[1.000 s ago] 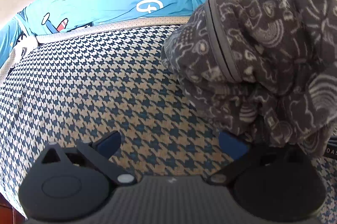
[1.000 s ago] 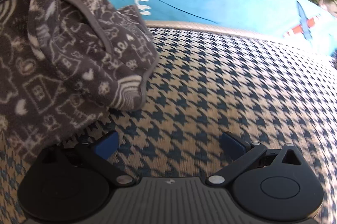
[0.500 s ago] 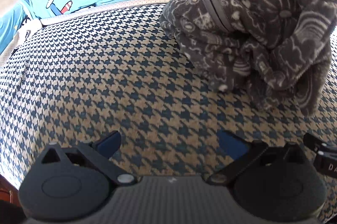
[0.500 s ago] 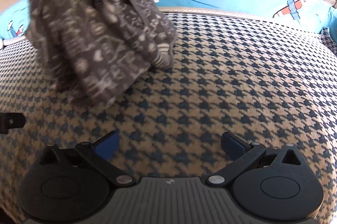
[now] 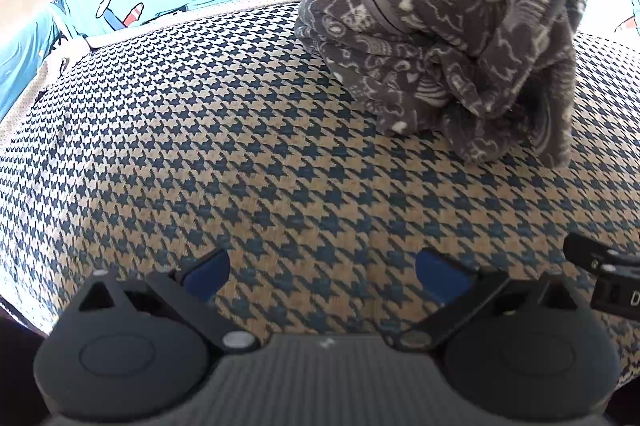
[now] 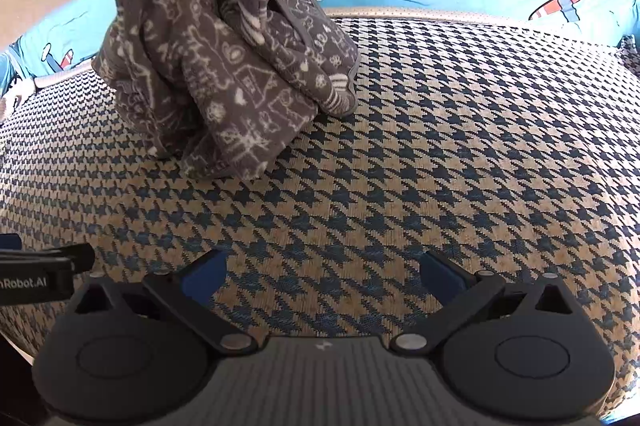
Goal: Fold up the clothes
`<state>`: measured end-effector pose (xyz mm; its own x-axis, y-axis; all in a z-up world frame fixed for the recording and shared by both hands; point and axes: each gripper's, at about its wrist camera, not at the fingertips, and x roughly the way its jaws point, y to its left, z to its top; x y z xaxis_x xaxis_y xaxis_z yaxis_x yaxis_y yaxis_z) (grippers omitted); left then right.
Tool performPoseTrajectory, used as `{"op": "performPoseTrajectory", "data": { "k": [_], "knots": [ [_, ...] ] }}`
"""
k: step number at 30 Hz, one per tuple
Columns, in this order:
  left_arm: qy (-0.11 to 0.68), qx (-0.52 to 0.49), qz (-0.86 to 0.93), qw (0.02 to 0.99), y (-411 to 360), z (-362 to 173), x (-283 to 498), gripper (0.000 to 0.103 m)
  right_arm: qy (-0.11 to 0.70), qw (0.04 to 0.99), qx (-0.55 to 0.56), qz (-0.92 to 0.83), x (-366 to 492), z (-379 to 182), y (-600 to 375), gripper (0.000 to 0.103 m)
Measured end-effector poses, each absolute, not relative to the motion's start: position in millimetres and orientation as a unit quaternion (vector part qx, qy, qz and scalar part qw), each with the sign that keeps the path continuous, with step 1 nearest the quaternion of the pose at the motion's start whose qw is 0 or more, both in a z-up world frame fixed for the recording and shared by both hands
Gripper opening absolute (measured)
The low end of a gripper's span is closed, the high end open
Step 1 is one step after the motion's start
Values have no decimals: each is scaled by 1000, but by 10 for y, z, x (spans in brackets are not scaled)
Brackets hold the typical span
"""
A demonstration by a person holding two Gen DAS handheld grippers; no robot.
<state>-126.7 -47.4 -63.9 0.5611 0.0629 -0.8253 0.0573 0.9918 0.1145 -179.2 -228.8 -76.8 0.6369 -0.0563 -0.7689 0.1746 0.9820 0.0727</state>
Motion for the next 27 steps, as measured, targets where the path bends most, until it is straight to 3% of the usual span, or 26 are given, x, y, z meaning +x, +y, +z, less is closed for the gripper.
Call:
{"op": "performPoseTrajectory", "data": {
  "k": [27],
  "knots": [
    [456, 83, -21, 886, -1086, -231, -2196, 103, 399, 908, 98, -84, -2167, -589, -2366, 103]
  ]
}}
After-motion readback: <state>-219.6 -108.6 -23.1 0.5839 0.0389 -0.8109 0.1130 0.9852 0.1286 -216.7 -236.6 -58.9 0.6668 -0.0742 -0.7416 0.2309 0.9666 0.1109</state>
